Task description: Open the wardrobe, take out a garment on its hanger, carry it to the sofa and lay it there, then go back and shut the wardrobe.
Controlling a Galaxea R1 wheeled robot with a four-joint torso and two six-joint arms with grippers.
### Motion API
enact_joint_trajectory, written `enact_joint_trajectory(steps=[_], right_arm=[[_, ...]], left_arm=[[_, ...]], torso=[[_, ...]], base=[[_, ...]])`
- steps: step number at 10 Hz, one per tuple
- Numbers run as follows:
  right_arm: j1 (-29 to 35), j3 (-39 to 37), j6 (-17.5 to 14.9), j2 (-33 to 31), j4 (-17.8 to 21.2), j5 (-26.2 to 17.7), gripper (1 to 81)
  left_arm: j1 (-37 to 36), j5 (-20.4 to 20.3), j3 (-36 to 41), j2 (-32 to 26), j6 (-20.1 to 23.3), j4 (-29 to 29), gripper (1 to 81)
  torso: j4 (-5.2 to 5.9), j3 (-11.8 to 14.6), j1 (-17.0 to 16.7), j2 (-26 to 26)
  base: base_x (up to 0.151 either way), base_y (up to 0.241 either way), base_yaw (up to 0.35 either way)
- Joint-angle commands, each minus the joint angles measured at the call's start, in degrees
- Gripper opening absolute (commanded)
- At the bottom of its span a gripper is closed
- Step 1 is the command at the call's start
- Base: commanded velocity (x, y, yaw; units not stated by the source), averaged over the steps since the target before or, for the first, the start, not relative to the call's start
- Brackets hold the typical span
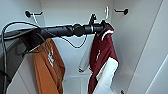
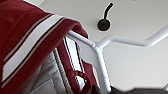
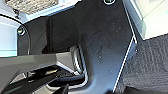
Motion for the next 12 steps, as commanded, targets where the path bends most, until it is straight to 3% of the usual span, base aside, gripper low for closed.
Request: enact_joint_trajectory(steps=[1,5,8,12], right_arm=[[2.49,0.23,-0.07,0.04,0.57,-3.14,81.1],[2.58,0.23,-0.07,0.21,0.57,-3.05,81.1],[2.75,0.32,-0.07,0.39,0.57,-3.05,81.1],[2.49,0.41,-0.07,0.65,0.57,-2.17,81.1]], left_arm=[[-7.12,-11.83,5.13,-3.87,1.84,7.30,1.0],[-5.27,-15.43,11.54,-8.78,3.07,7.48,1.0],[-4.92,-15.26,13.05,-10.02,3.07,7.48,1.0],[-4.39,-15.08,12.78,-8.96,3.07,7.39,1.0]], torso=[[0.00,0.00,0.00,0.00],[0.00,0.00,0.00,0.00],[0.00,0.00,0.00,0.00],[0.00,-0.02,0.04,0.04]], base=[[0.000,0.000,0.000],[0.000,0.000,0.000],[0.000,0.000,0.000],[-0.077,0.000,0.000]])
